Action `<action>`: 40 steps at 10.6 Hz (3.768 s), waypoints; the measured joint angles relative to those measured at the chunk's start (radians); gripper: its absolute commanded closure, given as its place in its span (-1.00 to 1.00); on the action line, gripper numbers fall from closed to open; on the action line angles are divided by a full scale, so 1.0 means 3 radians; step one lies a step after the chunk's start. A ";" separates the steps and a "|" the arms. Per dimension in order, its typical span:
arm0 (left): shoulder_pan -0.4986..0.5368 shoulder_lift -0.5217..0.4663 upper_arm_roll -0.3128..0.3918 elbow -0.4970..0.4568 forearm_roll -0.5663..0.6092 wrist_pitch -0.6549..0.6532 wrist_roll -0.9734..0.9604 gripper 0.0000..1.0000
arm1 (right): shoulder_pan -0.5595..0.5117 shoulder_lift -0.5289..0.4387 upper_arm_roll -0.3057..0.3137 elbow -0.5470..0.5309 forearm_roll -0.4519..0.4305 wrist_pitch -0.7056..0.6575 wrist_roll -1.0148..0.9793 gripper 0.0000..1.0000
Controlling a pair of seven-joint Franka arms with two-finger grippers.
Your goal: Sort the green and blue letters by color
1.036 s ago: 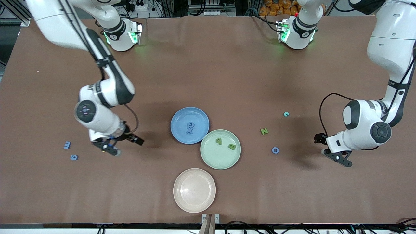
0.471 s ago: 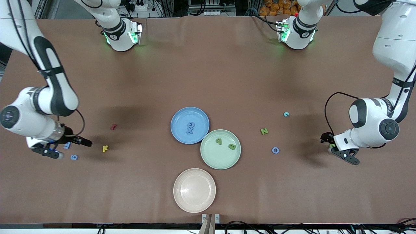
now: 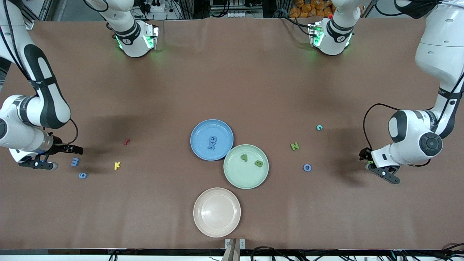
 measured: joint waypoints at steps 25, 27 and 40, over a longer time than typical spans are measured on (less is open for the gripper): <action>-0.1439 -0.0139 -0.0342 0.0417 -0.0046 -0.0325 -0.3291 1.00 | 0.0264 0.0115 0.0395 0.0015 -0.0024 0.0527 0.1291 0.81; -0.1845 0.0029 -0.0329 0.0660 -0.0051 -0.0296 -0.3980 1.00 | 0.0658 0.0033 0.0408 0.0015 0.0036 0.0476 0.1700 0.80; -0.1602 0.0114 -0.0189 0.0769 -0.0017 -0.0614 -0.4654 -1.00 | 0.2878 0.0196 0.0379 0.0278 0.0253 0.0513 0.3401 -1.00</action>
